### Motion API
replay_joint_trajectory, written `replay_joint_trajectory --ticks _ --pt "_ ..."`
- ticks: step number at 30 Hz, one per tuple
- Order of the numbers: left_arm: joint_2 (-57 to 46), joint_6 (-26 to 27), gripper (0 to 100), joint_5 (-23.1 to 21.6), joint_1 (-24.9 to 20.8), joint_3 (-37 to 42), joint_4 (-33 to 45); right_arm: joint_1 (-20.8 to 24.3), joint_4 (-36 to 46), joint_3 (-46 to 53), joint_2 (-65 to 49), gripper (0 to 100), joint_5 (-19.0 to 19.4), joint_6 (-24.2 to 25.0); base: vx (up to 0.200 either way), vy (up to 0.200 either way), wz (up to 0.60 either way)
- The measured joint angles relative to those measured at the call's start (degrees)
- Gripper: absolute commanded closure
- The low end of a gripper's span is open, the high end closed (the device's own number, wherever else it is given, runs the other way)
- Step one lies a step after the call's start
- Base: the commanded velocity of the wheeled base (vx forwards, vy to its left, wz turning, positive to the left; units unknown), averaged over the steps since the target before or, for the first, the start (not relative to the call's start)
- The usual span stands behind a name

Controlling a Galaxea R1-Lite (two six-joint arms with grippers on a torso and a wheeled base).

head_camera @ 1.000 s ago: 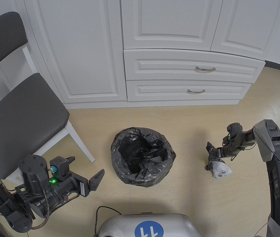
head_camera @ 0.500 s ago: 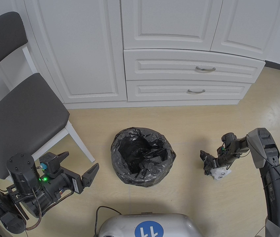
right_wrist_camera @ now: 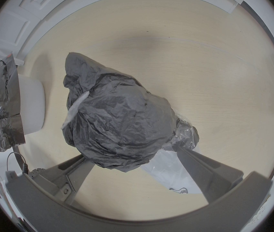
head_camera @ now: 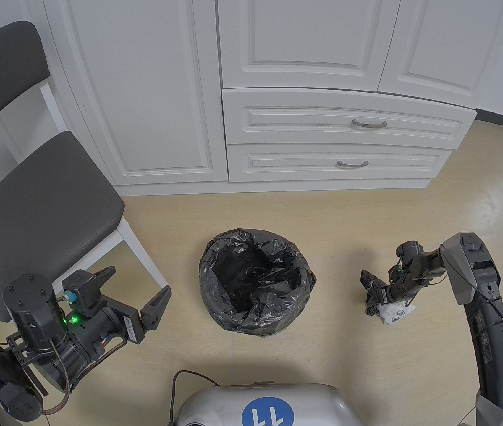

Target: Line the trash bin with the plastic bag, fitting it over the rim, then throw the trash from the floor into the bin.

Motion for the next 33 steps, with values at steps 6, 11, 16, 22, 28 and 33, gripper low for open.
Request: replay_joint_trajectory --ticks 6,11,16,22,28,33 --pt "-0.59 0.04 0 0.02 -0.33 -0.37 0.00 0.00 -0.05 0.00 0.09 100 -0.04 0.16 0.000 0.000 0.00" --pt "-0.80 0.11 0 0.07 -0.37 -0.48 0.00 -0.02 -0.16 0.00 0.09 100 -0.04 0.22 0.000 0.000 0.00" --pt "-0.90 0.15 0 0.07 -0.37 -0.56 0.00 -0.11 -0.51 0.00 0.05 100 0.00 0.11 0.000 0.000 0.00" --pt "-0.96 0.61 0 0.13 -0.39 -1.17 0.00 -0.72 -0.68 1.21 -3.21 100 1.21 0.05 0.000 0.000 0.00" --pt "-1.16 1.10 0 0.16 -0.39 -1.80 0.06 -1.01 -0.84 8.35 -11.72 100 4.84 0.11 0.000 0.000 0.00" --pt "-1.88 1.24 0 0.32 -0.37 -2.44 0.41 -1.23 -1.37 17.81 -22.69 100 5.88 -1.27 0.000 0.000 0.00"
